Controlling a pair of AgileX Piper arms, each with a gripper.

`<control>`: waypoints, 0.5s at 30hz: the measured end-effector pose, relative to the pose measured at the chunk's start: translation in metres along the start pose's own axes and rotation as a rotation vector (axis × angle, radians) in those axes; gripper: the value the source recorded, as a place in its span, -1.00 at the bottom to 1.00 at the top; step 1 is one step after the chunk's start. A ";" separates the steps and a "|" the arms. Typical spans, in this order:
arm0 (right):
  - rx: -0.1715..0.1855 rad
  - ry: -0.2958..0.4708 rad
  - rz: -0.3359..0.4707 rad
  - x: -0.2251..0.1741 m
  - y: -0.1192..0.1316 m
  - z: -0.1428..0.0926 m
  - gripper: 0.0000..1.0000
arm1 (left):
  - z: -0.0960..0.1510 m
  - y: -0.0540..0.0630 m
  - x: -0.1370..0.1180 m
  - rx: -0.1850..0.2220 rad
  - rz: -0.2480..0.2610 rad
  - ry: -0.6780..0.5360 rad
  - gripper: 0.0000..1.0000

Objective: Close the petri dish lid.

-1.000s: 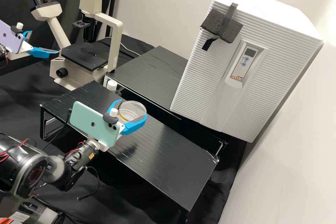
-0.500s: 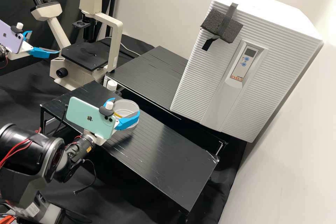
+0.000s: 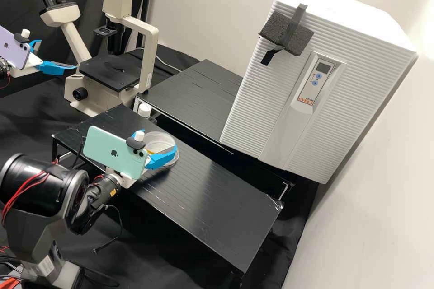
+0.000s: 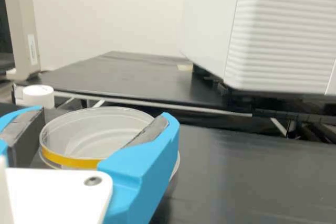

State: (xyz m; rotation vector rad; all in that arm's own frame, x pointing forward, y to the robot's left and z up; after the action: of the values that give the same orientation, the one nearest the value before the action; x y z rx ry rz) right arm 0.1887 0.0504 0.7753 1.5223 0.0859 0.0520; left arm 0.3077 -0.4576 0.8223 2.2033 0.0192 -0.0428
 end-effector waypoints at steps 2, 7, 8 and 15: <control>-0.004 -0.004 0.001 0.001 -0.001 0.001 -1.00 | 0.000 0.000 0.000 0.000 0.000 0.000 1.00; -0.011 -0.007 0.008 0.001 0.000 0.002 -1.00 | 0.000 0.000 0.000 0.000 0.000 0.000 1.00; -0.012 -0.011 0.011 0.001 0.001 0.003 -1.00 | 0.000 0.000 0.000 0.000 0.000 0.000 1.00; -0.017 -0.026 0.026 0.002 0.004 0.006 -1.00 | 0.000 0.000 0.000 0.000 0.000 0.000 1.00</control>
State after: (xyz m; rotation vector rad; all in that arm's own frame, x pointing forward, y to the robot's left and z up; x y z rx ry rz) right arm 0.1912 0.0446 0.7796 1.5070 0.0446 0.0538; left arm 0.3077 -0.4576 0.8223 2.2033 0.0192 -0.0428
